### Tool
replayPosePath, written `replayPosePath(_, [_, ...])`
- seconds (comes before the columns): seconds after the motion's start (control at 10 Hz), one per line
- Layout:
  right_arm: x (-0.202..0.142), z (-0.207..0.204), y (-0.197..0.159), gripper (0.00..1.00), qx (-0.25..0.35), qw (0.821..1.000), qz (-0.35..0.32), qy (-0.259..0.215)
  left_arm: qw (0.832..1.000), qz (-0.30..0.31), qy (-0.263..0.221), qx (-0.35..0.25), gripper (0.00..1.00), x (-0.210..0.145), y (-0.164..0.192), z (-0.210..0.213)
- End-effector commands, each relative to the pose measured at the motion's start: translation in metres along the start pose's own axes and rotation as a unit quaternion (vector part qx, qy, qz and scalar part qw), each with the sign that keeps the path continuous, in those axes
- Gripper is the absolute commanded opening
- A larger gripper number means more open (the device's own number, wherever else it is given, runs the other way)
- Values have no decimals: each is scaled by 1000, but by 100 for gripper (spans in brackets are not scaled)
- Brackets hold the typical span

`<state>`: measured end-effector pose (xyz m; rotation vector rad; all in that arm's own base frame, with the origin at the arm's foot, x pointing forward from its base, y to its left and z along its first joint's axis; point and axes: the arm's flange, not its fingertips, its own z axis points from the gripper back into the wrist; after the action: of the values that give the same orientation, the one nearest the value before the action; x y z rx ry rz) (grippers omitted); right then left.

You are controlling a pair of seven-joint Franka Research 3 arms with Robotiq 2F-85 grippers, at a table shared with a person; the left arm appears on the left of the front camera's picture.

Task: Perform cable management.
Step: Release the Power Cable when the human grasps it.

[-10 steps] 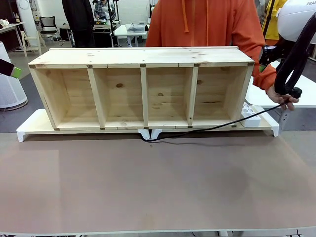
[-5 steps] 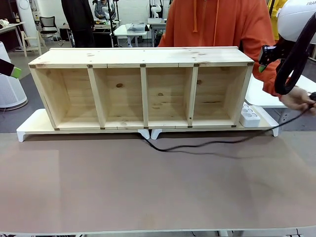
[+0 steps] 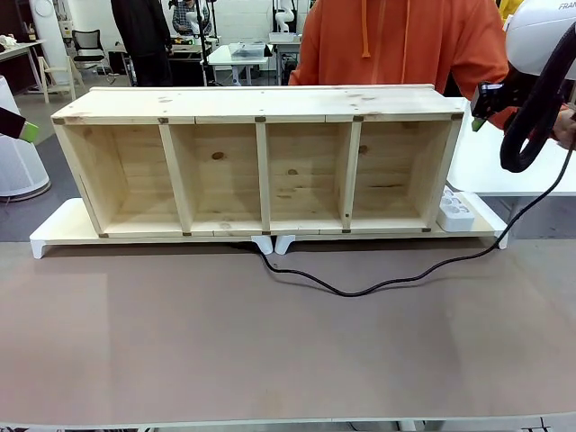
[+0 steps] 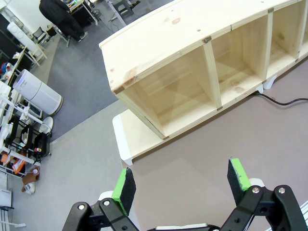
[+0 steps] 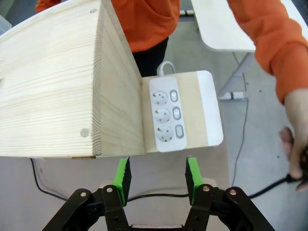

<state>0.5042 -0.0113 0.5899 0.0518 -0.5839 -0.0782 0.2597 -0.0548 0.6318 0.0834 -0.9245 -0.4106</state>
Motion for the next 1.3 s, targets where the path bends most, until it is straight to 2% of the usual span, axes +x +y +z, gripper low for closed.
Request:
replayPosePath(0.0, [-1, -1, 0, 60, 0, 1000, -1, 3, 1000, 0, -5, 2, 100, 2, 0, -1])
replayPosePath(1.2, [-1, -1, 0, 60, 0, 1000, -1, 3, 1000, 0, -5, 2, 100, 2, 0, -1])
